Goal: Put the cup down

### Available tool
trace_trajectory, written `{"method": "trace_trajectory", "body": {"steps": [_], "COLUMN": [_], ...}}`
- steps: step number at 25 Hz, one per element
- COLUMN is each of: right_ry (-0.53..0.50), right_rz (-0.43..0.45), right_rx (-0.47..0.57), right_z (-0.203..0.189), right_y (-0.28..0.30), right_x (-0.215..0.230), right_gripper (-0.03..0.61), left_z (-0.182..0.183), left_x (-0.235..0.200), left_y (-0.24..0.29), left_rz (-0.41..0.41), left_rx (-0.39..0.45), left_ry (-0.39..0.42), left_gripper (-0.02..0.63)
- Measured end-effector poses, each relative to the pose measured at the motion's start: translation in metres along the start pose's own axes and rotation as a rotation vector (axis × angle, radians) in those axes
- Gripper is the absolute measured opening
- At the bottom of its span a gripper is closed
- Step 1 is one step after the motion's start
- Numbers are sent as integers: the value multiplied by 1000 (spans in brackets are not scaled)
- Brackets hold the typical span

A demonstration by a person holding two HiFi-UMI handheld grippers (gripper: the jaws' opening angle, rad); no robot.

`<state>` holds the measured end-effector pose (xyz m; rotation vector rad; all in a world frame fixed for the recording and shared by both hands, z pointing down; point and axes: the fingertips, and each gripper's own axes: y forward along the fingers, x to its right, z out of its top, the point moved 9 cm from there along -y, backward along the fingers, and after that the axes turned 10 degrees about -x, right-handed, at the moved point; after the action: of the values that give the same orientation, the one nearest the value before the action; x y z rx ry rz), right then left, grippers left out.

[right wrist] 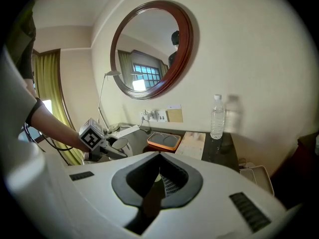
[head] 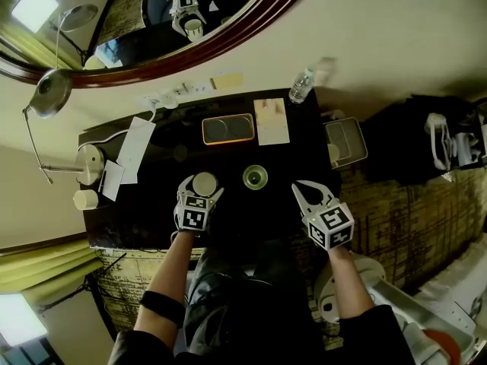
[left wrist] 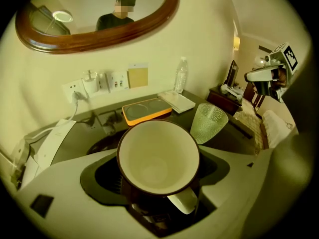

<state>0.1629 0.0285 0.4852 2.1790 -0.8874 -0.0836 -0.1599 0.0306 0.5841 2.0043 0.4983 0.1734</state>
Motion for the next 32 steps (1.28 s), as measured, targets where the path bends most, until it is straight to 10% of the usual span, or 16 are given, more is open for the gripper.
{"method": "trace_trajectory", "body": {"steps": [23, 32], "right_ry": [-7, 5], "right_rz": [-26, -5], "right_rx": [-10, 3], "right_z": [8, 6], "right_y": [-3, 8], "right_x": [1, 0], "right_gripper": [11, 11], "left_z": [-13, -6], "left_x": [-6, -7], "left_y": [20, -3], "left_rz": [6, 39], "left_rx": [39, 52], "left_ry": [-50, 86], "left_gripper": [414, 453]}}
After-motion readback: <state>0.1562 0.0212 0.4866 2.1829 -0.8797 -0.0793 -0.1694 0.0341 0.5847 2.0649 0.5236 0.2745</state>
